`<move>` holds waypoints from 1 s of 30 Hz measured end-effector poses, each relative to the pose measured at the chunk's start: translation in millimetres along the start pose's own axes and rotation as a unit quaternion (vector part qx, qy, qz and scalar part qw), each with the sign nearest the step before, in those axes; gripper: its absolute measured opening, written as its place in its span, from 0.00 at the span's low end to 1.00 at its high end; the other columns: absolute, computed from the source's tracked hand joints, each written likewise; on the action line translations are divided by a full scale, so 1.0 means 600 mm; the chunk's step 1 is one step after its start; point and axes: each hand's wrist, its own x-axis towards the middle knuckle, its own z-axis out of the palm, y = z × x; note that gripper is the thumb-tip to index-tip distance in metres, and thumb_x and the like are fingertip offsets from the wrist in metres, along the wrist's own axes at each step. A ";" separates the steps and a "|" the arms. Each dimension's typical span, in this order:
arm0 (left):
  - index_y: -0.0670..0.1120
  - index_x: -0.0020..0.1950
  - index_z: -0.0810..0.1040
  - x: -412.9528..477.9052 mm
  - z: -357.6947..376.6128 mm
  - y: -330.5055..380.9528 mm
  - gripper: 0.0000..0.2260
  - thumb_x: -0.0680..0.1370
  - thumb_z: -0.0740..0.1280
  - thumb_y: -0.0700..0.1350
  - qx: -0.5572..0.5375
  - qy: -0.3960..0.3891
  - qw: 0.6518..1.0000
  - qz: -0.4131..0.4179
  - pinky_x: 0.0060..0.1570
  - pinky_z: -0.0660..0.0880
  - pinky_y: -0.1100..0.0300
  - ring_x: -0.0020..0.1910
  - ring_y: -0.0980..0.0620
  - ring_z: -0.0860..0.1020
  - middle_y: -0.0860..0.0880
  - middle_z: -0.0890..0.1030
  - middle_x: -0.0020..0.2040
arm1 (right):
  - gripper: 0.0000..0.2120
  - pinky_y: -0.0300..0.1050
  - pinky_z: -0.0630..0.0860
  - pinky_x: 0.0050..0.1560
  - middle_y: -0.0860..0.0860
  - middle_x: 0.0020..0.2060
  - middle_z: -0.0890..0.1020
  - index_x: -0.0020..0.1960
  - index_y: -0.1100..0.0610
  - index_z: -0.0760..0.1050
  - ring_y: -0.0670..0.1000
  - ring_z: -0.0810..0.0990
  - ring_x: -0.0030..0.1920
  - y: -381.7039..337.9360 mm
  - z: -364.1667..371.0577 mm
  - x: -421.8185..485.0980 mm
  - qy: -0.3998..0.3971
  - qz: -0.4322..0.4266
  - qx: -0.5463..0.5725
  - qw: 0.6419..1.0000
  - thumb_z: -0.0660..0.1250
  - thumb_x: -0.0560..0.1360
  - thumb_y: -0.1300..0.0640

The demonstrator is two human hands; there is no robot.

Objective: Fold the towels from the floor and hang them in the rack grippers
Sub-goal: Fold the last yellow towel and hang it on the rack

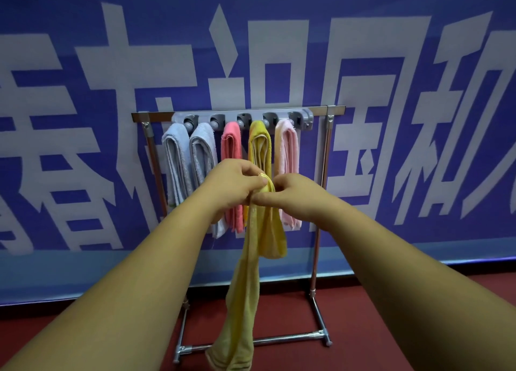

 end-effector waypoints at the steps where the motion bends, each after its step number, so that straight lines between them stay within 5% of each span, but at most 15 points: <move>1: 0.47 0.50 0.87 0.000 -0.002 0.000 0.03 0.81 0.73 0.41 0.005 -0.004 1.000 0.004 0.42 0.82 0.58 0.42 0.49 0.85 0.44 0.88 0.46 | 0.20 0.52 0.78 0.41 0.54 0.39 0.81 0.50 0.57 0.81 0.52 0.80 0.38 -0.004 0.005 0.003 0.009 -0.003 -0.019 1.000 0.74 0.75 0.39; 5: 0.47 0.51 0.87 0.000 -0.018 -0.007 0.05 0.82 0.72 0.40 -0.001 -0.017 1.000 0.016 0.46 0.84 0.52 0.45 0.46 0.85 0.41 0.87 0.49 | 0.11 0.58 0.82 0.43 0.58 0.41 0.84 0.47 0.58 0.82 0.58 0.83 0.40 -0.001 0.010 0.013 0.030 -0.010 -0.099 0.995 0.71 0.79 0.49; 8: 0.48 0.53 0.87 -0.002 -0.033 -0.013 0.05 0.83 0.71 0.41 -0.013 -0.012 1.000 0.018 0.49 0.83 0.50 0.46 0.48 0.84 0.42 0.86 0.49 | 0.10 0.54 0.81 0.43 0.55 0.41 0.83 0.46 0.57 0.82 0.55 0.82 0.42 0.015 -0.003 0.009 0.022 0.008 -0.125 0.992 0.70 0.80 0.51; 11: 0.45 0.56 0.85 -0.004 -0.041 -0.018 0.05 0.84 0.70 0.40 -0.053 -0.020 0.998 0.012 0.47 0.83 0.57 0.46 0.52 0.84 0.47 0.85 0.48 | 0.09 0.52 0.83 0.49 0.53 0.44 0.84 0.49 0.54 0.83 0.53 0.83 0.46 0.039 -0.019 -0.004 0.014 0.030 -0.099 0.995 0.70 0.81 0.49; 14: 0.44 0.57 0.85 -0.006 -0.043 -0.024 0.05 0.83 0.71 0.39 -0.079 -0.021 0.997 0.008 0.52 0.84 0.53 0.49 0.50 0.85 0.46 0.86 0.49 | 0.10 0.54 0.83 0.52 0.52 0.45 0.84 0.50 0.53 0.83 0.53 0.83 0.48 0.057 -0.036 -0.017 0.022 0.050 -0.042 0.998 0.69 0.82 0.48; 19: 0.42 0.57 0.85 -0.005 -0.045 -0.040 0.05 0.82 0.72 0.39 -0.126 -0.001 0.992 -0.015 0.55 0.83 0.49 0.48 0.48 0.84 0.45 0.87 0.48 | 0.10 0.49 0.81 0.49 0.53 0.47 0.85 0.51 0.53 0.84 0.54 0.84 0.50 0.065 -0.064 -0.022 0.066 0.066 0.072 0.993 0.68 0.83 0.48; 26: 0.37 0.57 0.84 0.001 -0.002 -0.052 0.06 0.82 0.72 0.38 -0.169 0.060 0.982 -0.062 0.39 0.82 0.61 0.39 0.52 0.85 0.43 0.87 0.45 | 0.05 0.50 0.84 0.47 0.50 0.48 0.84 0.54 0.51 0.83 0.52 0.84 0.48 0.054 -0.061 -0.014 0.137 0.086 0.055 0.985 0.69 0.81 0.55; 30: 0.36 0.58 0.83 -0.001 0.014 -0.050 0.08 0.81 0.73 0.37 -0.161 0.056 0.983 -0.070 0.44 0.85 0.55 0.41 0.49 0.86 0.36 0.88 0.51 | 0.12 0.44 0.81 0.32 0.53 0.44 0.80 0.59 0.48 0.77 0.52 0.81 0.37 0.050 -0.060 -0.017 0.142 0.098 0.088 0.981 0.64 0.81 0.63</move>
